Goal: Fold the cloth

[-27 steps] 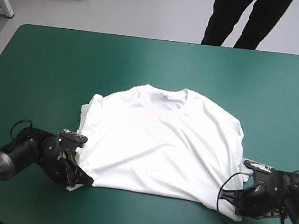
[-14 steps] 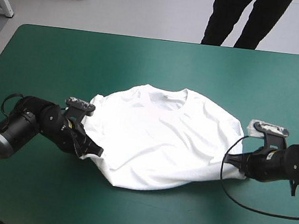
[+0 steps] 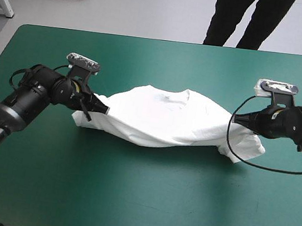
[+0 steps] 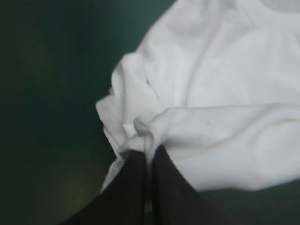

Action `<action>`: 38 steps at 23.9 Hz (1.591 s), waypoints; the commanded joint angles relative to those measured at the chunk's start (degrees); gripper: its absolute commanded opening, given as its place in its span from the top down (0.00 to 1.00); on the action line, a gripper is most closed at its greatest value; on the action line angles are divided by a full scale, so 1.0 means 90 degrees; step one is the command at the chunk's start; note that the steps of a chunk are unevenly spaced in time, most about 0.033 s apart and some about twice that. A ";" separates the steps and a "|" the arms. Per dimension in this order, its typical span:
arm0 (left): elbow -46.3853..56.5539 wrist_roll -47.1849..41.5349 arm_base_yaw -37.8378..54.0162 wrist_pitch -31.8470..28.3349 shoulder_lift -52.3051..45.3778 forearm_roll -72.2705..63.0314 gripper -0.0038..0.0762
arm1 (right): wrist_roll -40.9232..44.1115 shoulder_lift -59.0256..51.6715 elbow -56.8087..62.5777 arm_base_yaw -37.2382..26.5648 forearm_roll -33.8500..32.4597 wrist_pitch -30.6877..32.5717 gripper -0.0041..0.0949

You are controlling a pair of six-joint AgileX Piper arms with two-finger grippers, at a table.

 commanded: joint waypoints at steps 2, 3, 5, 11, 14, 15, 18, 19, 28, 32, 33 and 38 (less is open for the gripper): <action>-0.1014 -0.0116 0.0067 -0.0305 0.0385 0.0402 0.98 | 0.0040 0.0399 -0.0753 -0.0010 -0.0385 -0.0438 0.98; -0.1208 -0.0116 0.0136 -0.0305 0.0533 0.0400 0.98 | 0.0052 0.0494 -0.0889 -0.0010 -0.0452 -0.0481 0.98; -0.1689 -0.0116 0.0354 -0.0305 0.0969 0.0389 0.98 | 0.0121 0.0864 -0.1270 -0.0010 -0.0654 -0.0538 0.98; -0.2545 0.0004 0.0660 -0.0361 0.2051 0.0450 0.98 | 0.0171 0.2176 -0.2166 -0.0010 -0.0763 -0.0555 0.98; -0.2833 0.0007 0.0660 -0.0577 0.2564 0.0575 0.98 | 0.0305 0.2784 -0.2640 -0.0010 -0.0903 -0.0648 0.98; -0.2930 0.0007 0.0660 -0.0577 0.2714 0.0588 0.98 | 0.0305 0.2935 -0.2779 -0.0039 -0.0911 -0.0698 0.98; -0.3237 -0.0083 0.0746 -0.0578 0.3169 0.0563 0.98 | 0.0320 0.3312 -0.3095 -0.0169 -0.0878 -0.0731 0.98; -0.3312 -0.0099 0.0783 -0.0610 0.3302 0.0547 0.98 | 0.0320 0.3453 -0.3135 -0.0226 -0.0806 -0.0718 0.98; -0.3397 0.0110 0.0888 -0.0572 0.3910 -0.0065 0.98 | -0.0131 0.4034 -0.3135 -0.0407 0.0044 -0.0588 0.97; -0.3397 0.0490 0.0888 -0.0584 0.3908 -0.0334 0.93 | -0.0380 0.4037 -0.3135 -0.0407 0.0280 -0.0572 0.86; -0.3397 0.0533 0.0888 -0.0514 0.3896 -0.0396 0.89 | -0.0320 0.4037 -0.3135 -0.0407 0.0280 -0.0526 0.81; -0.3632 0.0596 0.0888 0.0218 0.3871 -0.0468 0.59 | -0.0223 0.4026 -0.3135 -0.0407 0.0291 -0.0015 0.46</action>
